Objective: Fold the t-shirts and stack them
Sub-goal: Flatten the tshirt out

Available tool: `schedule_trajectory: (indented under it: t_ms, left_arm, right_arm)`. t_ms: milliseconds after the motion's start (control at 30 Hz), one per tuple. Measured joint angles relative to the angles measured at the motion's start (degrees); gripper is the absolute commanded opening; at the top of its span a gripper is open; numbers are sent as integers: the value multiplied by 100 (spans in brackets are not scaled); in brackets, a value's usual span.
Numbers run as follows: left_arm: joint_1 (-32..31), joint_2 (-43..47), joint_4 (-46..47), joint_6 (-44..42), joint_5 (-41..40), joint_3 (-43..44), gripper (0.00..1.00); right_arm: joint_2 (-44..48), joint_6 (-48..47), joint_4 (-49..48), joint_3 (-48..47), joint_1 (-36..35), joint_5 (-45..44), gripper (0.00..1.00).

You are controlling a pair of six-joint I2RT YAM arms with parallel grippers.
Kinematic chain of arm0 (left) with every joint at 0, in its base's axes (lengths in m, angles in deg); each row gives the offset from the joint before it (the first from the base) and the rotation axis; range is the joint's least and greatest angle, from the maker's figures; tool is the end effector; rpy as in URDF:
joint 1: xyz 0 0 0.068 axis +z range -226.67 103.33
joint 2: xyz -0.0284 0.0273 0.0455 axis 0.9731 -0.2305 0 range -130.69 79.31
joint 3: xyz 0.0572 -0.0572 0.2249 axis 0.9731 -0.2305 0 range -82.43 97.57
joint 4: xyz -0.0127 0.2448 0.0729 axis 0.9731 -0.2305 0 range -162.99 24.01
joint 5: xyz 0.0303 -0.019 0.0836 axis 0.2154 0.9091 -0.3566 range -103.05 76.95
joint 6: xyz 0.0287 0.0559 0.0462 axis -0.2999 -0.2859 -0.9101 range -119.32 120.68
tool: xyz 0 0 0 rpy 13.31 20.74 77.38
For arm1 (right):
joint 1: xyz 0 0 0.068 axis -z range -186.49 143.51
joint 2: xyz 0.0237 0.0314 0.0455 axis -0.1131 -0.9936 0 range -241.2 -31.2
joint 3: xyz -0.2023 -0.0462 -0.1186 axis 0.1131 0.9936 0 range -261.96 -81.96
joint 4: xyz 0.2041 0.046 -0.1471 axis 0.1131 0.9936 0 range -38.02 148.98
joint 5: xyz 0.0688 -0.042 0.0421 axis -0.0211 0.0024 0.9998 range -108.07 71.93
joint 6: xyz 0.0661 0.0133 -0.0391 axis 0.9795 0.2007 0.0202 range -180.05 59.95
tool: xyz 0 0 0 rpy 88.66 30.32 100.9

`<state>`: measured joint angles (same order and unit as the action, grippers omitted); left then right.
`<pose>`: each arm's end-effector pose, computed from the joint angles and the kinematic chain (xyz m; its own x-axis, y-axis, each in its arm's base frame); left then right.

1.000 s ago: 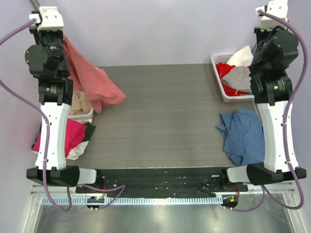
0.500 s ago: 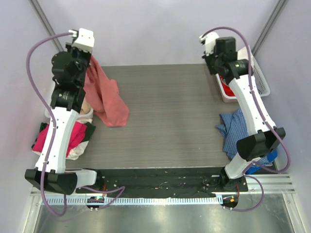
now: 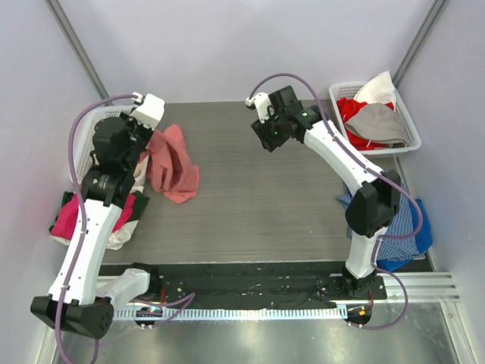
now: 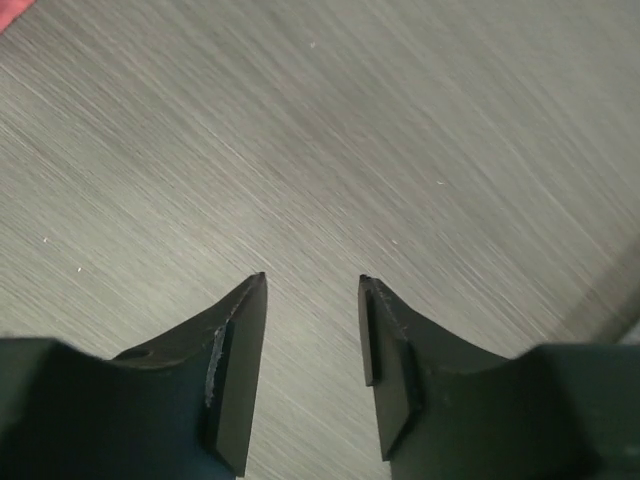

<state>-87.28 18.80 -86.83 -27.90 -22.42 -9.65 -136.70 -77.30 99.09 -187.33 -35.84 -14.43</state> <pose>0.2637 -0.0383 0.4013 -0.1175 0.5022 -0.8568 0.0907 0.8646 0.4943 0.3602 0.2073 0.2904 -0.4550 -0.5953 -0.6622 -0.6927 0.7039 -0.1568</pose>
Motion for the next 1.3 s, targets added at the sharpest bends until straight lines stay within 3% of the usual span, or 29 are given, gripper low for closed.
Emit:
schedule_trajectory:
  t_ms: [200, 467, 767, 1067, 1300]
  left_arm:
    - [0, 581, -284, -267, -422, -407, 0]
    - [0, 1093, -1266, -33, -885, -662, 0]
    - [-2, 2079, -2542, 236, -1397, -1189, 0]
    - [-4, 3075, -3084, -824, -2485, -1537, 0]
    - [-4, 3246, -3272, -1650, -2900, -2116, 0]
  right_arm:
    - [-719, 129, -177, -149, -330, 59, 61]
    - [-1543, 378, -553, -1043, -704, 162, 61]
    - [-2114, 398, -979, -1283, -1021, 164, 60]
    - [-2505, 393, -1246, -1539, -1373, 149, 59]
    - [-2861, 402, -1628, -1965, -1513, 269, 53]
